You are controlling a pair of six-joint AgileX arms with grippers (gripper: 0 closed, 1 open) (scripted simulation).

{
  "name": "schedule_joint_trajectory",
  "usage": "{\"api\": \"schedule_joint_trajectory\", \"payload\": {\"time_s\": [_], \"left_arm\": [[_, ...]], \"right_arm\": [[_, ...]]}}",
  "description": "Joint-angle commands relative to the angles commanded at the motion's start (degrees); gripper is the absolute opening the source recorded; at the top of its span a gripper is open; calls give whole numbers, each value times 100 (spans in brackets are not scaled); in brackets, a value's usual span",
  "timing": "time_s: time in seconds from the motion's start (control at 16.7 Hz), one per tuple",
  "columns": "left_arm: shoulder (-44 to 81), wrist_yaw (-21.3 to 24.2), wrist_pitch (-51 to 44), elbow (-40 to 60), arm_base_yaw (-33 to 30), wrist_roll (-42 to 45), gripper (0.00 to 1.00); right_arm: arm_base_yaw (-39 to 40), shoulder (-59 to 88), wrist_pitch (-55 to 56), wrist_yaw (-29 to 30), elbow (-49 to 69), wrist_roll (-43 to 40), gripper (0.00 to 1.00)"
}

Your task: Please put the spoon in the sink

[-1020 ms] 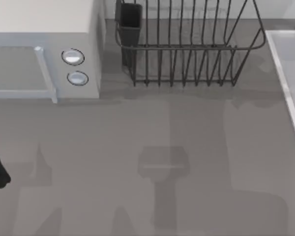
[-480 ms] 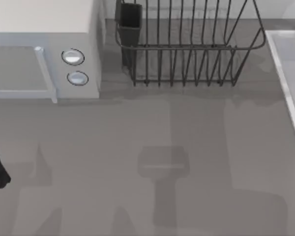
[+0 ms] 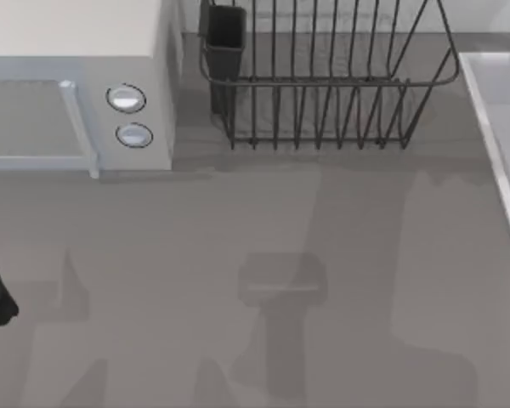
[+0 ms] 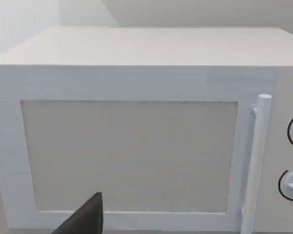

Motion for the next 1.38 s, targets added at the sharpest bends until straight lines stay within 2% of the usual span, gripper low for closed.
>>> {"api": "schedule_joint_trajectory", "payload": {"time_s": [0.36,1.14,1.38], "left_arm": [[0,0,0,0,0,0,100],[0,0,0,0,0,0,100],[0,0,0,0,0,0,100]], "right_arm": [[0,-87,207,4,-238,0,0],[0,-87,207,4,-238,0,98],[0,-87,207,4,-238,0,100]]}}
